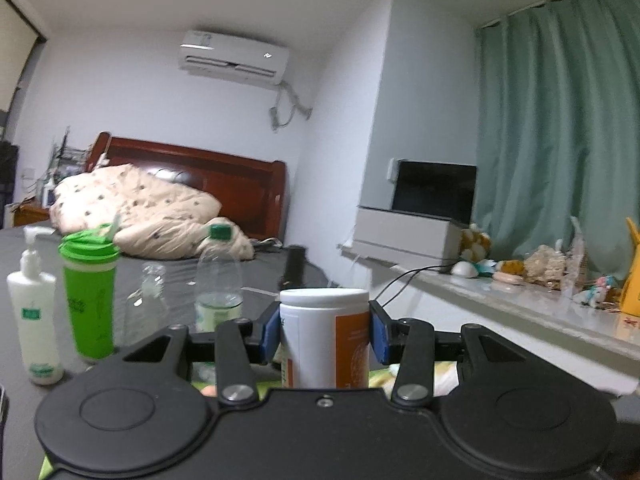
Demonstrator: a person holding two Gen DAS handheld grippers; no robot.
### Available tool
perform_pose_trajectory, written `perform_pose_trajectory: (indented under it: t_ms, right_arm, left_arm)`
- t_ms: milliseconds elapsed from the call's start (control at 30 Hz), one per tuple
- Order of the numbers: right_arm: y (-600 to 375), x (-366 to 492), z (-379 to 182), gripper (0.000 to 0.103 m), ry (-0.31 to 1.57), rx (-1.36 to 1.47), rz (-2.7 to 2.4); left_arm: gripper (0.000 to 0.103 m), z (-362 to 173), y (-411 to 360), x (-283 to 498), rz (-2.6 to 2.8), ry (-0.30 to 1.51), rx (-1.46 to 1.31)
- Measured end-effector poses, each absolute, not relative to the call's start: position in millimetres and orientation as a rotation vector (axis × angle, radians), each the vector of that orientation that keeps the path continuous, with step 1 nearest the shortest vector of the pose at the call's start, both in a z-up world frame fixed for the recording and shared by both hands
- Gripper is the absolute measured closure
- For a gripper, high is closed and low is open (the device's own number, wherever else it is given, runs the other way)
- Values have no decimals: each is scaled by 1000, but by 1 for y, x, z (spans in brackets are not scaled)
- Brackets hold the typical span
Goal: Clean container
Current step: 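Lower the white jar onto the mat and open the left gripper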
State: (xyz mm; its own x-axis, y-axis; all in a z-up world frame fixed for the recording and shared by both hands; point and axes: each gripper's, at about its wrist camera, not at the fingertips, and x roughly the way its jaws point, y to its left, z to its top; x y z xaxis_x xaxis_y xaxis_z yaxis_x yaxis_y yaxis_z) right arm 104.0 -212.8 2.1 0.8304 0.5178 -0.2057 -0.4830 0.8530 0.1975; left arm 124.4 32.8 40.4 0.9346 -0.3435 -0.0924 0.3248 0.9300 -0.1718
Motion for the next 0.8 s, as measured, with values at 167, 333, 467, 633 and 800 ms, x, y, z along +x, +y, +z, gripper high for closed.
perform_pose_trajectory:
  t_ms: [167, 333, 467, 633, 800]
  right_arm:
    - [-224, 116, 8, 61, 243, 129, 471]
    - [-229, 131, 8, 61, 234, 116, 411]
    - [-229, 145, 0, 61, 233, 107, 375]
    - [-229, 167, -11, 61, 252, 128, 331]
    - [-234, 194, -11, 61, 252, 142, 227]
  left_arm:
    - [60, 24, 41, 131, -273, 144, -152]
    - [60, 5, 43, 139, -182, 129, -119]
    - [60, -11, 42, 149, -100, 148, -92]
    - [60, -26, 38, 167, -3, 200, -75]
    - [60, -30, 35, 185, 59, 234, -66]
